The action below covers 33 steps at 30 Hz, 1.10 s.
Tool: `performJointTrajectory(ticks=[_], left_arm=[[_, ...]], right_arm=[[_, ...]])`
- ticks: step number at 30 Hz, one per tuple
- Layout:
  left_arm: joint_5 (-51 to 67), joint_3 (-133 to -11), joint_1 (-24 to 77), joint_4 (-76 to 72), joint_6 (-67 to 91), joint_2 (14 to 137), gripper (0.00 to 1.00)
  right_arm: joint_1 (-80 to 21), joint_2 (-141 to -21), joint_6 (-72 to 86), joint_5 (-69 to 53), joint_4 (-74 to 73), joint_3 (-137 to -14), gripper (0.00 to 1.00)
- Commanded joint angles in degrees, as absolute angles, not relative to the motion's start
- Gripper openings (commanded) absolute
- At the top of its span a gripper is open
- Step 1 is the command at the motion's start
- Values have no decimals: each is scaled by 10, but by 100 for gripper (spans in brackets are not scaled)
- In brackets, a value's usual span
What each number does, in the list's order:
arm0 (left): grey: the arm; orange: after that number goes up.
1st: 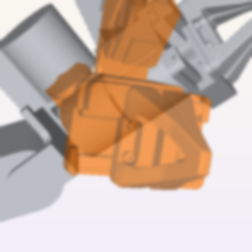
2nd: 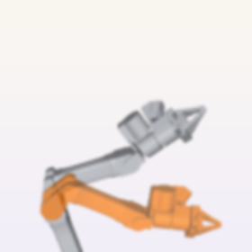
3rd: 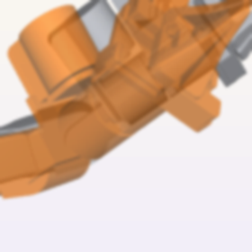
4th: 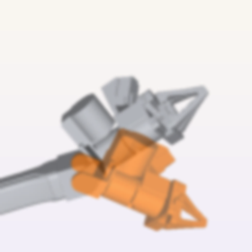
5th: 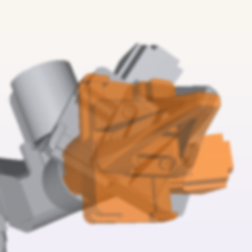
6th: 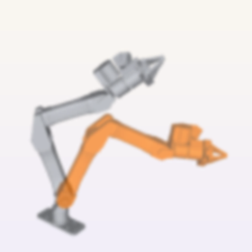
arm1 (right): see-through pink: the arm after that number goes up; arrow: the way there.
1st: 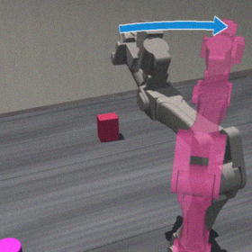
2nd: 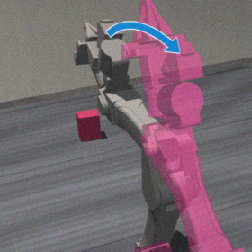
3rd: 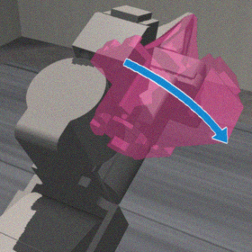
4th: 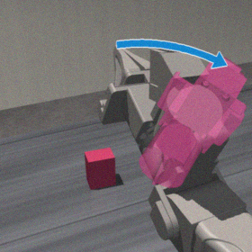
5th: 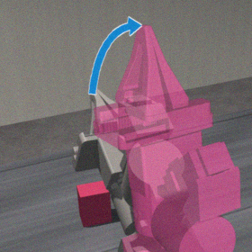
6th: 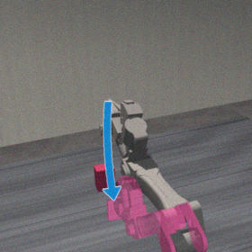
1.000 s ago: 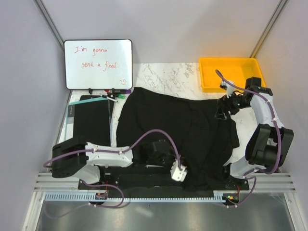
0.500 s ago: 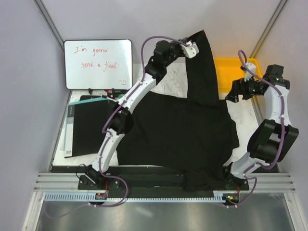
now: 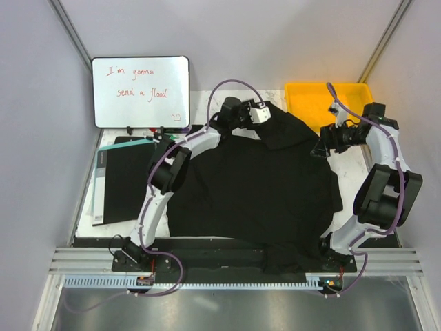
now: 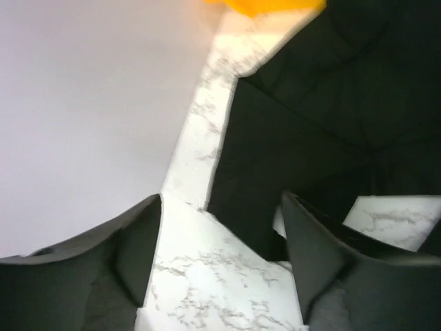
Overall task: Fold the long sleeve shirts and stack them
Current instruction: Flatten the shirt out
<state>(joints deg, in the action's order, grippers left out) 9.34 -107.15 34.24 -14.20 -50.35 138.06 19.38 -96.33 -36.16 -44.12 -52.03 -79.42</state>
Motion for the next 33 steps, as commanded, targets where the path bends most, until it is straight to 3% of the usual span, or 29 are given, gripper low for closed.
performJointTrajectory(ticks=[1, 3, 5, 6, 8, 11, 14, 15, 18, 21, 27, 33], left_arm=[[60, -1060, 340, -151, -443, 1235, 84], [82, -1023, 338, -93, -401, 1142, 84], [195, -906, 338, -57, -351, 1056, 81], [240, -856, 343, -40, -348, 950, 79], [302, -705, 366, 15, -367, 849, 78], [336, -539, 468, 110, -409, 677, 73], [296, -402, 640, 106, -405, 571, 70], [278, -381, 720, 90, -396, 563, 69], [211, -332, 828, 15, -380, 607, 69], [171, -329, 864, -91, -395, 699, 70], [147, -356, 875, -237, -462, 847, 68], [146, -374, 792, -174, -416, 817, 65]], right_arm=[[148, -940, -388, -455, -526, -746, 86], [141, -931, -415, -456, -540, -734, 78], [141, -921, -459, -450, -575, -728, 73], [141, -918, -484, -447, -612, -725, 69], [135, -908, -539, -432, -637, -707, 68], [113, -881, -581, -414, -659, -661, 64], [94, -854, -598, -418, -658, -619, 61], [87, -850, -604, -413, -660, -613, 59], [66, -839, -615, -399, -659, -592, 57], [55, -843, -615, -381, -652, -580, 54], [53, -865, -586, -362, -619, -592, 52], [54, -930, -550, -283, -567, -612, 48]])
